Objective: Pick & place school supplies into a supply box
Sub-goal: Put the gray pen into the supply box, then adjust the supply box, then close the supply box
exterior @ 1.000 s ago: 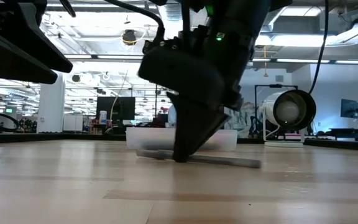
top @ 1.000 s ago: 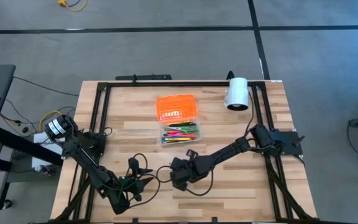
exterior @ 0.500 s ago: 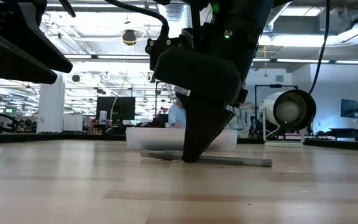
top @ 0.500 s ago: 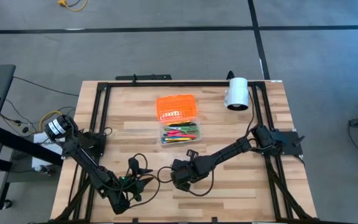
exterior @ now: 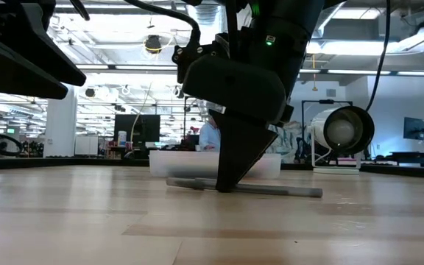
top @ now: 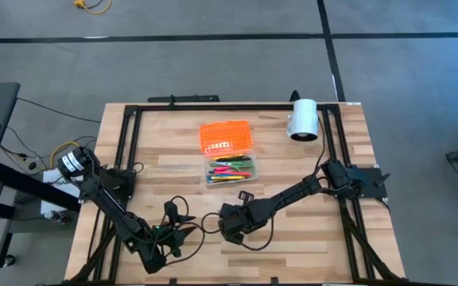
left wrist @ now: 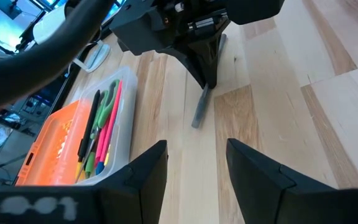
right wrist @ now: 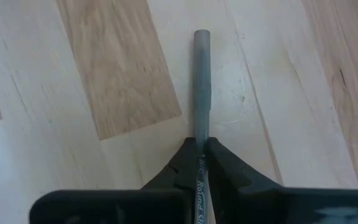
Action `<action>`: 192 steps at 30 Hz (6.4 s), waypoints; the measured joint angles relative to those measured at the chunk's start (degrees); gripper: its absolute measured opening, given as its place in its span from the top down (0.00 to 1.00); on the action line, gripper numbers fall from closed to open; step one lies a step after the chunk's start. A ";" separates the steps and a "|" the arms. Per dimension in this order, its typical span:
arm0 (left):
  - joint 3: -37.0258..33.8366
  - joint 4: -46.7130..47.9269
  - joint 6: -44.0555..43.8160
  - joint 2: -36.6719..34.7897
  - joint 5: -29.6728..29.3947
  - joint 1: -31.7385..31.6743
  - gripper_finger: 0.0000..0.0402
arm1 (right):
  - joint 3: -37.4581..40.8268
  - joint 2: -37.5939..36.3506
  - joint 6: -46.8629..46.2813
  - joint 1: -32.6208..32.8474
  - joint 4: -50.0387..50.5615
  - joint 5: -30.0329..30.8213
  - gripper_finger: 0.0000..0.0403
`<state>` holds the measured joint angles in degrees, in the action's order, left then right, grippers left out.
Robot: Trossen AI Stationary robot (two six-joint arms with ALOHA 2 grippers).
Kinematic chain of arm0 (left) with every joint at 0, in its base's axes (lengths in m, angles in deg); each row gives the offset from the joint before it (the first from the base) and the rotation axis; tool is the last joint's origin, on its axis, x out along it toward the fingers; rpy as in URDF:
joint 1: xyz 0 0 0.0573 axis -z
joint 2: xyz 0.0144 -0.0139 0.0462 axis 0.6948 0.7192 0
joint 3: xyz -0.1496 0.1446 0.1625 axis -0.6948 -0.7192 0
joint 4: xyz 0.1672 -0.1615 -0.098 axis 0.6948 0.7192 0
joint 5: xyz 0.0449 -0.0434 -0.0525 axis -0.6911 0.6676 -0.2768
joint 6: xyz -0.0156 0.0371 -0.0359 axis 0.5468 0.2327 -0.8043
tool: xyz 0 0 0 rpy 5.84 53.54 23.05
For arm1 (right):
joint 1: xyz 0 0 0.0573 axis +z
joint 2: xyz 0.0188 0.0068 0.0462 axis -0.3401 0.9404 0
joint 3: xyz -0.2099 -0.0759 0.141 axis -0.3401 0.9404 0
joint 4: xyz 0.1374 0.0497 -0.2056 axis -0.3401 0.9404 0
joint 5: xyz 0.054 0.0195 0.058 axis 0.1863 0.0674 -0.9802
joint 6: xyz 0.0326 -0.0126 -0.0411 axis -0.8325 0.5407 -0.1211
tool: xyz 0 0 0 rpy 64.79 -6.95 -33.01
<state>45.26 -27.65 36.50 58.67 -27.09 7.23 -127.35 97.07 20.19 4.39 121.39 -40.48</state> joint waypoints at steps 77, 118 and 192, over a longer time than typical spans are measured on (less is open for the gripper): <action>0.00 1.31 -0.54 0.00 0.13 -0.02 0.61 | -7.41 -4.55 26.84 -15.28 8.63 30.07 0.99; -0.02 26.88 -26.68 0.00 -0.04 0.11 0.61 | 0.90 -4.37 23.91 -23.52 -15.16 8.78 0.71; -0.02 40.13 -45.96 0.00 -0.24 0.07 0.61 | 0.28 -4.87 24.96 6.13 -5.23 17.99 0.71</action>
<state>45.24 12.48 -9.46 58.67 -27.33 7.30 -127.07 92.20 45.15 10.52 116.16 -22.49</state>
